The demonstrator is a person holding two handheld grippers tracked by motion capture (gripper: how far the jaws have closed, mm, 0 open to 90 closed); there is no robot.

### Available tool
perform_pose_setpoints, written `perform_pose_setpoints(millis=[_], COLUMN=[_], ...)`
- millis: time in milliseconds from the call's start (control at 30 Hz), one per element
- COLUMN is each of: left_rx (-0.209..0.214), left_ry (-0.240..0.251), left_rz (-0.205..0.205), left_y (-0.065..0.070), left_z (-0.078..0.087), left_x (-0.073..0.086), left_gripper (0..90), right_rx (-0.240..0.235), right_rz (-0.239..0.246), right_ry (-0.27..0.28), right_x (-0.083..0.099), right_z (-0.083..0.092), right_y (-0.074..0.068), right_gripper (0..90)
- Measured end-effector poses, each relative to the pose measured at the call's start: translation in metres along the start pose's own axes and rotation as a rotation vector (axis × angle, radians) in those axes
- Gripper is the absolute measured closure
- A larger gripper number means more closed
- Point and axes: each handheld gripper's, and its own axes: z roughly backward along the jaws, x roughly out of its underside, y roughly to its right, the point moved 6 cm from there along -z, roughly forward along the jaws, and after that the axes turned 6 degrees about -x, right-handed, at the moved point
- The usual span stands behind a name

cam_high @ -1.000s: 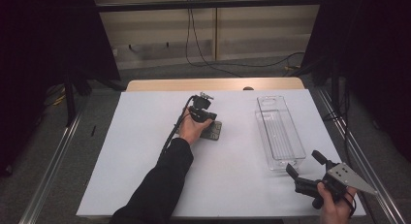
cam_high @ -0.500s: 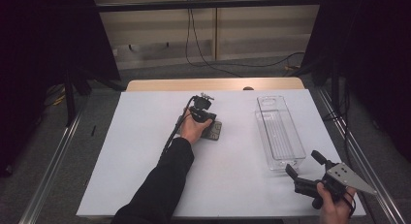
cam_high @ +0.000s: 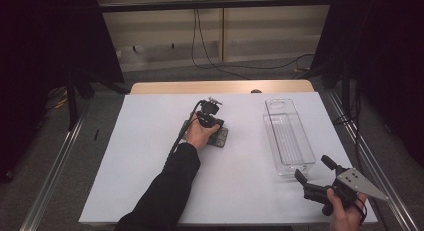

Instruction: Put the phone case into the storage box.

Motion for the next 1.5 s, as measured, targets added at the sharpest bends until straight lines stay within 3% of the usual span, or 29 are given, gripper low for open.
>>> perform_pose_setpoints(millis=[300, 333, 400, 533, 700, 1500], left_rx=[0.011, 0.024, 0.006, 0.025, 0.023, 0.090], left_ry=[-0.010, -0.007, -0.004, -0.014, -0.022, -0.030], left_rz=[0.007, -0.001, -0.028, -0.043, -0.051, -0.082], left_y=[0.008, 0.012, 0.015, 0.016, 0.019, 0.034], left_z=[0.000, -0.001, -0.001, 0.001, 0.004, 0.016], left_x=[0.000, 0.000, 0.001, 0.003, 0.006, 0.021], left_gripper=[90.0, 90.0, 90.0, 90.0, 90.0, 90.0], right_rx=[-0.003, -0.002, 0.000, -0.002, 0.001, 0.003], right_rz=[0.000, -0.002, -0.002, 0.000, -0.001, 0.002], right_ry=[0.000, 0.000, 0.001, 0.000, 0.002, -0.001], right_x=[0.000, 0.000, 0.000, 0.000, 0.000, 0.000], right_z=[0.000, 0.000, 0.000, 0.000, 0.001, 0.001], right_y=[0.000, 0.000, 0.000, 0.000, 0.000, 0.000], right_gripper=[0.0, 0.0, 0.0, 0.0, 0.0, 0.0])
